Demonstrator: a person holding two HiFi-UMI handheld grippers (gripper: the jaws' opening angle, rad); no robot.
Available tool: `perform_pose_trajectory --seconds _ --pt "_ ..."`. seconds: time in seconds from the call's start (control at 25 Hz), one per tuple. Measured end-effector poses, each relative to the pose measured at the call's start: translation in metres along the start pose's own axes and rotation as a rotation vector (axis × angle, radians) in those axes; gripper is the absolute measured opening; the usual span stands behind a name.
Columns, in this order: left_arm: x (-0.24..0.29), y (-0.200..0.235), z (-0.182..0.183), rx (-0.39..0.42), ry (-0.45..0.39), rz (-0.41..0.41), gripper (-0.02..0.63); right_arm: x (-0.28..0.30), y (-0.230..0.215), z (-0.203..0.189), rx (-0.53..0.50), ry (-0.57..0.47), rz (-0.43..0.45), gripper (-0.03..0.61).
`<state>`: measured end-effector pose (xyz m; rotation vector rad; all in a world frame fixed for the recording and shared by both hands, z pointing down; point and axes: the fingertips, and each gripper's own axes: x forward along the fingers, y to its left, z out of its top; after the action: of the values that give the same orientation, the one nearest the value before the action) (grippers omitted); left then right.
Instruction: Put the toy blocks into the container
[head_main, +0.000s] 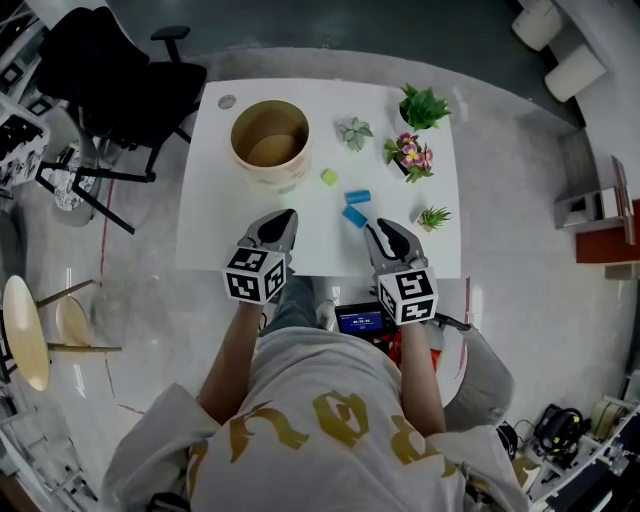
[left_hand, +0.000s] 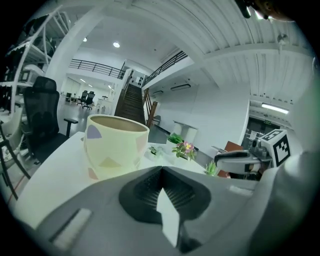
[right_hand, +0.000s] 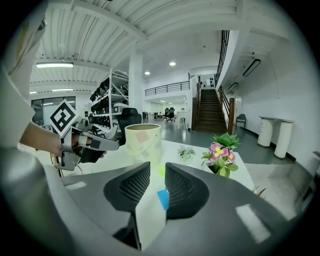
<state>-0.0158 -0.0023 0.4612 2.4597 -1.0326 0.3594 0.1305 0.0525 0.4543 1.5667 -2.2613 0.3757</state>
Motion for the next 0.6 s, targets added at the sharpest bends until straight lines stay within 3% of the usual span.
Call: perform_pose_trajectory --seconds 0.6 --pt "0.035 0.002 -0.045 0.056 0.194 -0.089 0.002 0.035 -0.01 -0.04 -0.026 0.145 0.025 0.127"
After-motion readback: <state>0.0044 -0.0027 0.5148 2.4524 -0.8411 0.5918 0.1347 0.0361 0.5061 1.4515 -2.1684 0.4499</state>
